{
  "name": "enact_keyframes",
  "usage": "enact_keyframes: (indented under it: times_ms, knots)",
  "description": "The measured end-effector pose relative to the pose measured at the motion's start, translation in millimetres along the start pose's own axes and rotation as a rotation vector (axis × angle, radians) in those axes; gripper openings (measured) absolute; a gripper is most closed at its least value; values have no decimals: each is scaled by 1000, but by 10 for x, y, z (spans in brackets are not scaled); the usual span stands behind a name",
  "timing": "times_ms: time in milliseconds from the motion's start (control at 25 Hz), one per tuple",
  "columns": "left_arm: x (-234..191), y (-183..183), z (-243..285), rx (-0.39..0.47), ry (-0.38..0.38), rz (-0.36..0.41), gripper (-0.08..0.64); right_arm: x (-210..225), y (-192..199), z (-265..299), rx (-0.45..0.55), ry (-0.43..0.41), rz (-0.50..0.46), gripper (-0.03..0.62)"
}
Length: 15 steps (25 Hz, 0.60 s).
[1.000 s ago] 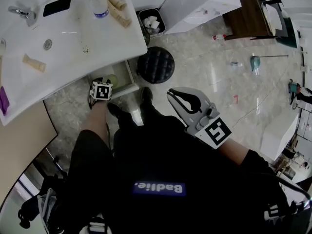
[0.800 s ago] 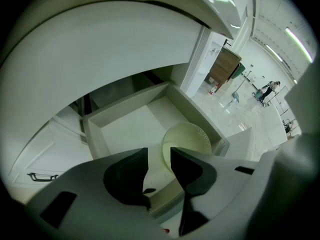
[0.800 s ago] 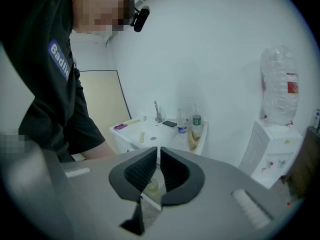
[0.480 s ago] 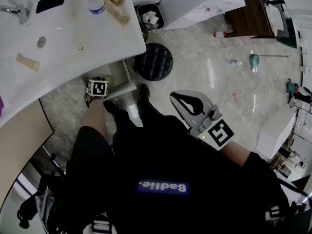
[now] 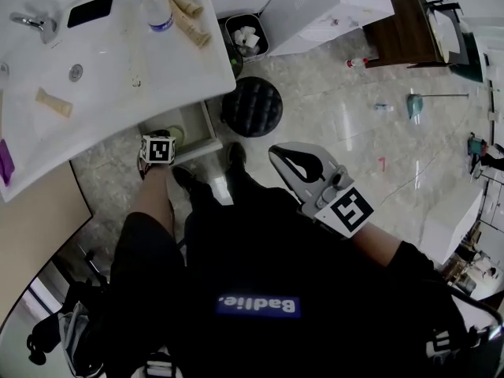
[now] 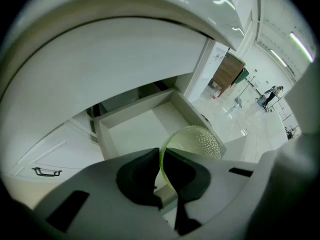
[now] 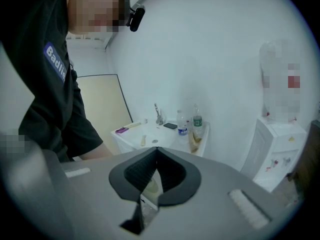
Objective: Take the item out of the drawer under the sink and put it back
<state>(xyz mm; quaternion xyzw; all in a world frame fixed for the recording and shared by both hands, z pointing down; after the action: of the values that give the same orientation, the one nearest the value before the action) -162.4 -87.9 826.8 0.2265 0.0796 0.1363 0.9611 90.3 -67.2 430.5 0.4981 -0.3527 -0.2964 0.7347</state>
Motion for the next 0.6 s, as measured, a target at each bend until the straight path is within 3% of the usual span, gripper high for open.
enact_keyframes:
  times_ms: [320, 600]
  knots:
    - [189, -250, -594, 100, 36, 14, 21, -179, -255, 47, 79, -33, 2, -6]
    - [345, -559, -1334, 285, 87, -5, 21, -368, -437, 137, 148, -68, -17, -6]
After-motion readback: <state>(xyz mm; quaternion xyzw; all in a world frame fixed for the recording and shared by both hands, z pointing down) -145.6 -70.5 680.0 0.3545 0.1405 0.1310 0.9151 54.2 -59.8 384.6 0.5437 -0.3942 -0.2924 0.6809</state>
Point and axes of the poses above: the fingertips, and each gripper's own axes: z forward along the fingers, x to its right, y out of its underside, the point moved 2 cm from there along -z, backward along the fingers, and after that the axes turned 10 degrees about x, right-handed, at the moved point
